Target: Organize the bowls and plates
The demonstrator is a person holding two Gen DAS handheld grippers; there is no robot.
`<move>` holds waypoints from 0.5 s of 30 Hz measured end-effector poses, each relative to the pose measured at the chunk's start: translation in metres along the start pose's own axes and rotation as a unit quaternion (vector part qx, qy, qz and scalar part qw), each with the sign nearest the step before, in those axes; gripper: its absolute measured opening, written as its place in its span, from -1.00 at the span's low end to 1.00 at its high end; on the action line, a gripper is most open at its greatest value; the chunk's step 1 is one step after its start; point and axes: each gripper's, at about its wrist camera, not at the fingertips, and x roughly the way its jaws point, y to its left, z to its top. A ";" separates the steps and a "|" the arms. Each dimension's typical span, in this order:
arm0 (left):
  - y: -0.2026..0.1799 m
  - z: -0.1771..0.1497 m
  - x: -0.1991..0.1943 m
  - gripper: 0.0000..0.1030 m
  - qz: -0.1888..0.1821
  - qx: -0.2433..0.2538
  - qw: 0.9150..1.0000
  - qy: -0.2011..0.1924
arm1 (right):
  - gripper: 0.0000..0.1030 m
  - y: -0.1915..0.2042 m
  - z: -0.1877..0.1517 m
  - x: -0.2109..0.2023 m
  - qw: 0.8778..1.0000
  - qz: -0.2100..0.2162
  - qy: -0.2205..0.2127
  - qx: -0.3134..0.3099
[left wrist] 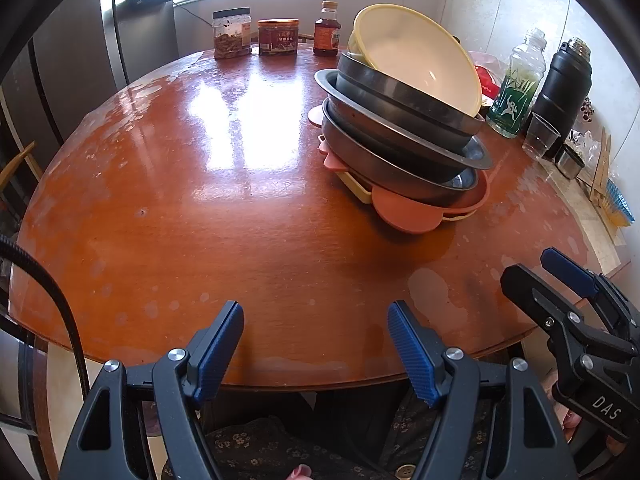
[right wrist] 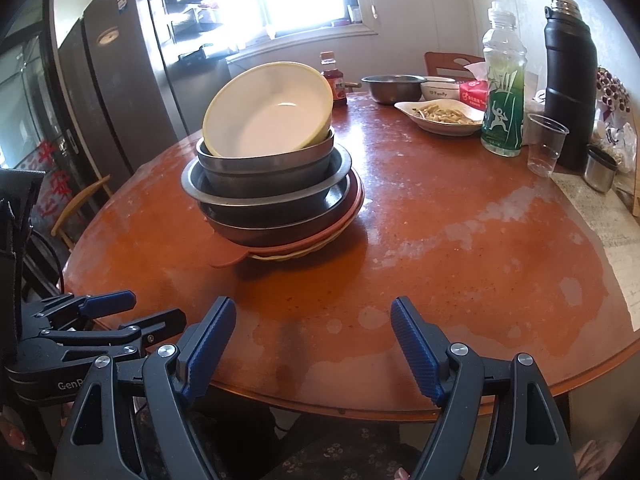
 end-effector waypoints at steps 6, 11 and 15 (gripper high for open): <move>-0.001 -0.001 -0.001 0.44 0.000 0.001 1.000 -0.001 | 0.57 0.000 0.000 -0.002 1.000 -0.001 -0.004 0.001; 0.000 -0.001 -0.001 0.44 0.000 0.000 1.000 0.000 | 0.57 0.001 -0.001 -0.002 1.000 -0.002 -0.006 0.000; -0.001 -0.002 -0.001 0.44 0.000 0.000 1.000 0.000 | 0.57 0.001 -0.001 -0.002 1.000 0.000 -0.006 0.000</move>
